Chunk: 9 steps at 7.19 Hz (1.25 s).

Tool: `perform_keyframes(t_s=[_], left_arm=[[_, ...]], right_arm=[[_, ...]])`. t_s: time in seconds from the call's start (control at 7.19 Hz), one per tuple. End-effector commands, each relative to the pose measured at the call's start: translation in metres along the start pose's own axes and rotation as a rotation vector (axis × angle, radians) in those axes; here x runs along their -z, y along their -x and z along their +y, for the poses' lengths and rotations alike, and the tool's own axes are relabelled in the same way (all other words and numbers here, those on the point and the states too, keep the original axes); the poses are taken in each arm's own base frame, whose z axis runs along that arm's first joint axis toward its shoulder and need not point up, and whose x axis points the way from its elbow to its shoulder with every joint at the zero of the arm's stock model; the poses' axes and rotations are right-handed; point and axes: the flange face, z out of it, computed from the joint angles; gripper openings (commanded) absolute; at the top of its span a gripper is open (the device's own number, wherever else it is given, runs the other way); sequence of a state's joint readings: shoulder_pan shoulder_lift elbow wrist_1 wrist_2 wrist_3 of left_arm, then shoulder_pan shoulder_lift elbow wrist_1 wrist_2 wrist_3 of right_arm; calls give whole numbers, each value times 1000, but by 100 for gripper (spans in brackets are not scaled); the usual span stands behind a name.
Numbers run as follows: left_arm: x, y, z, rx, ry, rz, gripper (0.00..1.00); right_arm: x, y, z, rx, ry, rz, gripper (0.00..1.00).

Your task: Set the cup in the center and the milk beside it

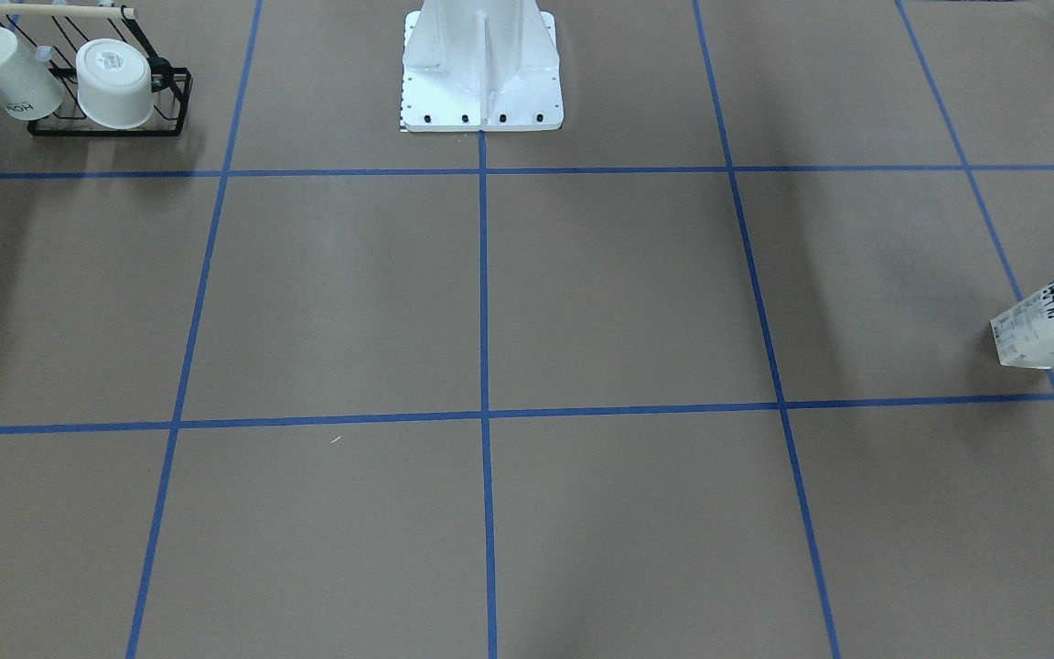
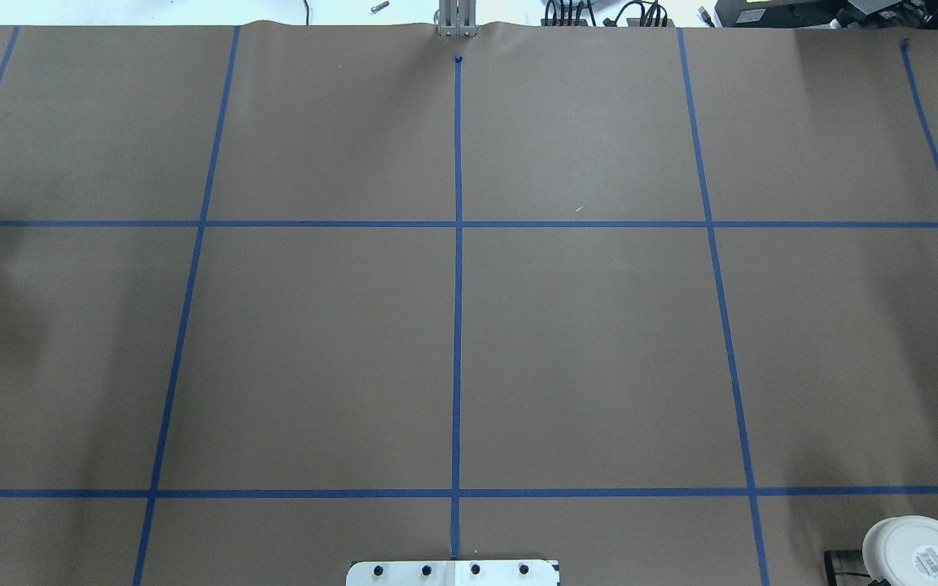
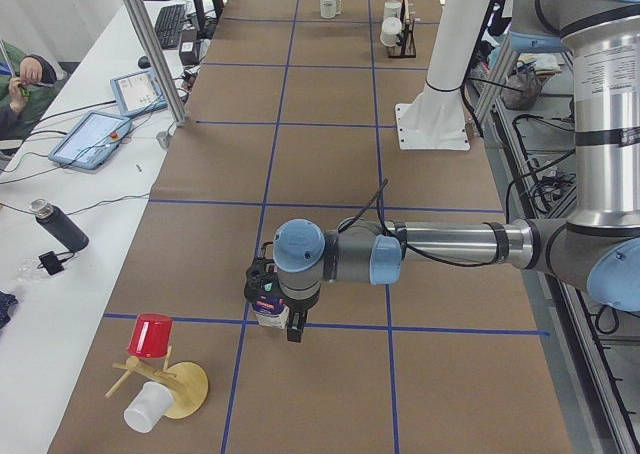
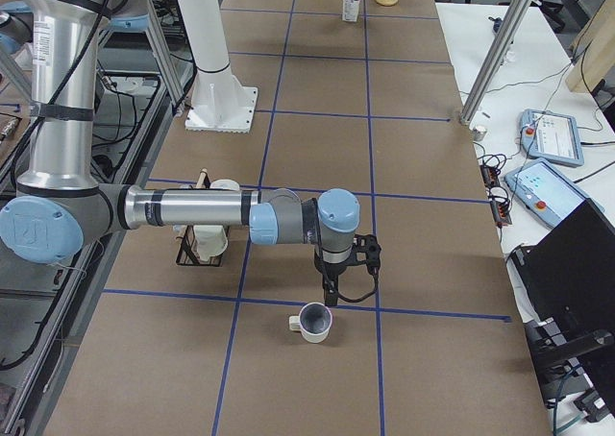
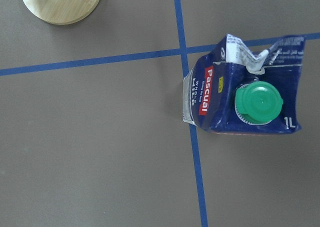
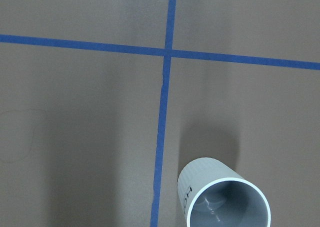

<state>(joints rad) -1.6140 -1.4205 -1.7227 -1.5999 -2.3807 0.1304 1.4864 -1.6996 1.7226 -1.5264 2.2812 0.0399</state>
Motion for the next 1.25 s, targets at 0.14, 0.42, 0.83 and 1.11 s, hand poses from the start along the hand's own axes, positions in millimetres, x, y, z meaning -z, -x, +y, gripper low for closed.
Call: perform_keyframes(t_s=[0.14,0.42,0.83,1.11], left_arm=[[8,-9,-3,-20,-17,-2,99],[15,-15,-6,-35,-34,-7,99],[49,-43,-24,-90,-107,-19,99],[70,-60,-52,-173,-186,-28,99]], right_arm=[[9,9,-2,14,-17,-23,100],[30,29,-5,54,-56,-42,100],[49,47,-23,113,-132,-38,100],[41,39,-7,146,-151,-43,100]])
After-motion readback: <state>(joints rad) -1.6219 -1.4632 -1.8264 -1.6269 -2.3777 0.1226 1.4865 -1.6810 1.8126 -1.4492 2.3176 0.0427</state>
